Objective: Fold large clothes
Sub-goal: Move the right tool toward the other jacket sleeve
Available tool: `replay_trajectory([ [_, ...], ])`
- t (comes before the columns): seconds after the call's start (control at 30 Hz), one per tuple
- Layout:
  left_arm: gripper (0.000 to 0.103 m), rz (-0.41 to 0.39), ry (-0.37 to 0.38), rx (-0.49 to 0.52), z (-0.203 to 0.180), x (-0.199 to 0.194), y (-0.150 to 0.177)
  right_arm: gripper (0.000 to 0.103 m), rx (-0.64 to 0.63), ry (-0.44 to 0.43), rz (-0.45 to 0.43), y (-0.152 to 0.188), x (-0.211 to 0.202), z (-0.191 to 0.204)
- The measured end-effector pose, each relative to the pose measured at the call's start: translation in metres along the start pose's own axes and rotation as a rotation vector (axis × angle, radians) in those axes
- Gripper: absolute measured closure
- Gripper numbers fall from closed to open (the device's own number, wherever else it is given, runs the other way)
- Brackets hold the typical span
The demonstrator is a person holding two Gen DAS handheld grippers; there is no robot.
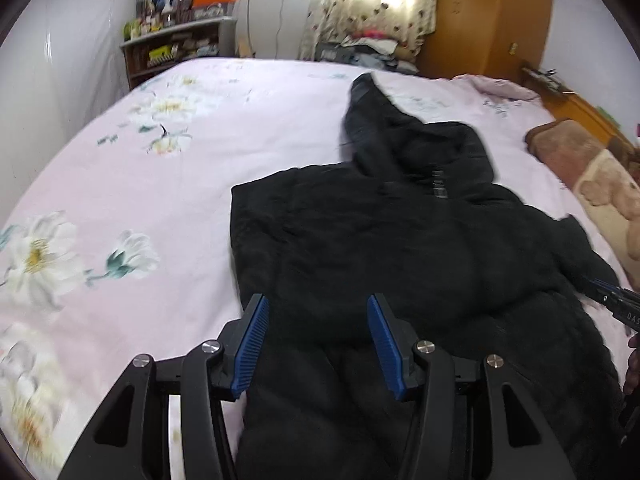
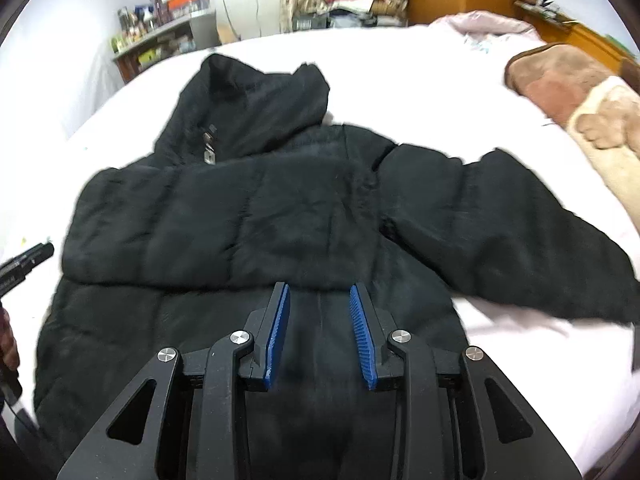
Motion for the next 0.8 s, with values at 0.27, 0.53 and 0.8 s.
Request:
replay_trajectory([
  [0.27,0.049,-0.038,0.1,0.006,-0.056,-0.094,0.039,0.055,0.061,0.032,-0.094,0.045,-0.109,-0.021],
  [0.53,0.049,-0.053,0.149,0.003,-0.088,-0.13,0.056,0.054,0.076,0.018,-0.135,0.078,-0.16,-0.032],
  [0.8,0.049,-0.081,0.147,0.039,-0.109,-0.141,0.047,0.054,0.115,0.045,-0.15,0.084,-0.174,-0.054],
])
Point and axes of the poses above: each gripper's, at about its wrist camera, not at the fingertips, and x roughly the way its jaws point, z to its left, y to its underside, the point moved 10 cm from there along x, roughly the way its jaws point, and after that the axes turned 7 degrees about y, right-handed, at the moved point
